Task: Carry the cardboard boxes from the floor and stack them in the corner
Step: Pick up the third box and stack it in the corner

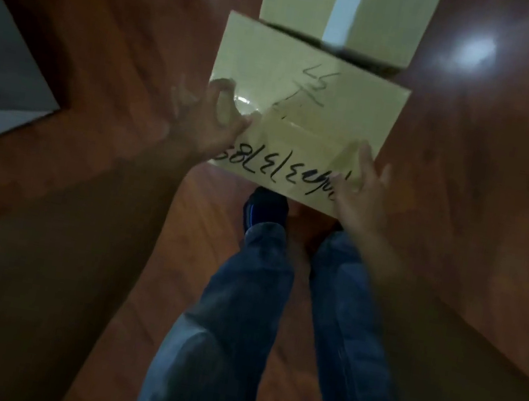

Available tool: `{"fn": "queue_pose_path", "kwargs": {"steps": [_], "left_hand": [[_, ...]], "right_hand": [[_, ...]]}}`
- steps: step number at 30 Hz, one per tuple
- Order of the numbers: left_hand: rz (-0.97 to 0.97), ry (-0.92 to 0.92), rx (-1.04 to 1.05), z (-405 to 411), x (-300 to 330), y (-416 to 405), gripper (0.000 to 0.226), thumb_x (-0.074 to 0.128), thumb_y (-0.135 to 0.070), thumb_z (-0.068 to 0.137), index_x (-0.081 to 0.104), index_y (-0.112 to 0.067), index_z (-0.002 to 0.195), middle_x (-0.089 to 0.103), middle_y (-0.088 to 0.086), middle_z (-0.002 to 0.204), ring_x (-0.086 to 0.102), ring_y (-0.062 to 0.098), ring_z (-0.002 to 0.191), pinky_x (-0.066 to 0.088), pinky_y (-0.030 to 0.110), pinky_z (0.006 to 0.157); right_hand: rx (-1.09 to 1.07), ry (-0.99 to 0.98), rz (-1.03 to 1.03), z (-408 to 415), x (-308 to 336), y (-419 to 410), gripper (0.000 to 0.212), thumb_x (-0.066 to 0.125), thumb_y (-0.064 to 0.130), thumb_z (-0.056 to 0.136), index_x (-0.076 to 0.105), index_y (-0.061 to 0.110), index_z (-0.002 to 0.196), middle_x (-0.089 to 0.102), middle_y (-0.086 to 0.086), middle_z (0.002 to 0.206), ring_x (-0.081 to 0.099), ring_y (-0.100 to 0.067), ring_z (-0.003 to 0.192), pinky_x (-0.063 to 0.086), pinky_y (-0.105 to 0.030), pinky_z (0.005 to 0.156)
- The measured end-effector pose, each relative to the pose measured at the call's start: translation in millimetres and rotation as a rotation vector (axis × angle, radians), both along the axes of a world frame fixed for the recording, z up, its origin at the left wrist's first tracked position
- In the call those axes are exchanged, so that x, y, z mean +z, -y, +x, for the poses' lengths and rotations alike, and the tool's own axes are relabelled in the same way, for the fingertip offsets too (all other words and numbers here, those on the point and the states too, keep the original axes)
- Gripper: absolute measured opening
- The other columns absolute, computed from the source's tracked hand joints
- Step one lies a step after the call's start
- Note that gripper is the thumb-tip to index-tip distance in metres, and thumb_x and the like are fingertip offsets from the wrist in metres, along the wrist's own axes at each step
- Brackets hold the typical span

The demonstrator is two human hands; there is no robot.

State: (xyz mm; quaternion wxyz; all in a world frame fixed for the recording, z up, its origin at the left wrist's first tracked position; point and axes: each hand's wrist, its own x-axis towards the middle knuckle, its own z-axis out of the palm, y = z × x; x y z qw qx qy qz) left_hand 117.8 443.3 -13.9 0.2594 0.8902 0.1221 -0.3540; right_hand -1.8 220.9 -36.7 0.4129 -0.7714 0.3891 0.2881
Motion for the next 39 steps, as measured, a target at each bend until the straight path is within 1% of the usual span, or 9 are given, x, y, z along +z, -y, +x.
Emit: {"fn": "queue_pose_path", "kwargs": {"steps": [1, 5, 8, 11, 15, 20, 24, 29, 39], "left_hand": [[-0.018, 0.003, 0.011, -4, -12, -3, 0.064, 0.063, -0.048, 0.087, 0.033, -0.037, 0.142, 0.035, 0.004, 0.125, 0.047, 0.025, 0.114, 0.045, 0.034, 0.097], [-0.1, -0.042, 0.079, -21, -19, -8, 0.07, 0.069, -0.052, 0.077, 0.031, -0.047, 0.135, 0.039, 0.005, 0.124, 0.053, 0.031, 0.111, 0.053, 0.042, 0.088], [-0.068, -0.106, 0.098, -34, 17, -3, 0.074, 0.069, -0.049, 0.077, 0.028, -0.051, 0.139, 0.033, 0.01, 0.133, 0.046, 0.022, 0.107, 0.044, 0.031, 0.091], [-0.056, -0.142, 0.115, -53, 88, 1, 0.084, 0.071, -0.057, 0.072, 0.024, -0.053, 0.142, 0.033, 0.009, 0.138, 0.044, 0.027, 0.121, 0.04, 0.034, 0.101], [-0.107, -0.128, 0.214, -81, 221, 4, 0.085, 0.075, -0.05, 0.076, 0.029, -0.044, 0.147, 0.031, 0.01, 0.135, 0.041, 0.031, 0.129, 0.036, 0.031, 0.104], [-0.094, 0.03, 0.267, -131, 394, 11, 0.072, 0.067, -0.043, 0.085, 0.031, -0.039, 0.147, 0.032, -0.005, 0.109, 0.044, 0.029, 0.123, 0.042, 0.039, 0.1], [0.006, 0.134, 0.43, -188, 482, 14, 0.073, 0.064, -0.057, 0.079, 0.028, -0.051, 0.142, 0.029, -0.004, 0.116, 0.055, 0.026, 0.108, 0.047, 0.035, 0.083], [0.066, 0.258, 0.71, -277, 541, 13, 0.072, 0.067, -0.059, 0.078, 0.034, -0.049, 0.142, 0.031, 0.004, 0.136, 0.055, 0.028, 0.114, 0.048, 0.04, 0.095], [0.095, 0.418, 1.388, -472, 567, -2, 0.079, 0.07, -0.058, 0.077, 0.033, -0.047, 0.146, 0.03, 0.006, 0.141, 0.053, 0.025, 0.12, 0.047, 0.038, 0.1]], "right_hand": [[-0.001, 0.029, 0.021, -2, -11, 0, 0.07, 0.057, 0.038, 0.093, 0.019, 0.047, 0.151, 0.009, -0.01, 0.164, 0.015, -0.026, 0.15, 0.028, -0.042, 0.118], [0.006, 0.028, 0.058, -2, -14, 2, 0.082, 0.064, 0.041, 0.086, 0.019, 0.037, 0.154, 0.034, -0.008, 0.151, 0.037, -0.024, 0.138, 0.037, -0.042, 0.113], [0.013, 0.002, 0.021, 4, 27, 10, 0.089, 0.062, 0.051, 0.076, 0.023, 0.033, 0.154, 0.043, -0.01, 0.146, 0.046, -0.028, 0.131, 0.042, -0.042, 0.109], [0.114, 0.016, -0.08, 4, 106, 27, 0.086, 0.058, 0.056, 0.076, 0.028, 0.029, 0.153, 0.05, -0.016, 0.141, 0.049, -0.032, 0.128, 0.043, -0.043, 0.107], [0.164, 0.023, -0.153, 1, 241, 44, 0.078, 0.067, 0.043, 0.083, 0.031, 0.035, 0.152, 0.049, -0.022, 0.125, 0.048, -0.033, 0.118, 0.038, -0.031, 0.098], [0.24, 0.065, -0.081, -17, 392, 54, 0.084, 0.057, 0.064, 0.08, 0.014, 0.051, 0.15, 0.045, -0.016, 0.139, 0.04, -0.035, 0.131, 0.038, -0.046, 0.106], [0.476, 0.116, -0.027, -33, 471, 45, 0.079, 0.055, 0.063, 0.084, 0.012, 0.054, 0.149, 0.045, -0.008, 0.148, 0.031, -0.038, 0.136, 0.029, -0.049, 0.107], [0.735, 0.213, 0.048, -46, 530, 26, 0.076, 0.057, 0.057, 0.087, 0.016, 0.051, 0.15, 0.04, -0.009, 0.15, 0.029, -0.038, 0.138, 0.025, -0.047, 0.11], [1.379, 0.376, 0.036, -114, 588, -121, 0.08, 0.054, 0.064, 0.081, 0.016, 0.052, 0.15, 0.047, -0.006, 0.141, 0.037, -0.034, 0.127, 0.033, -0.047, 0.106]]}}
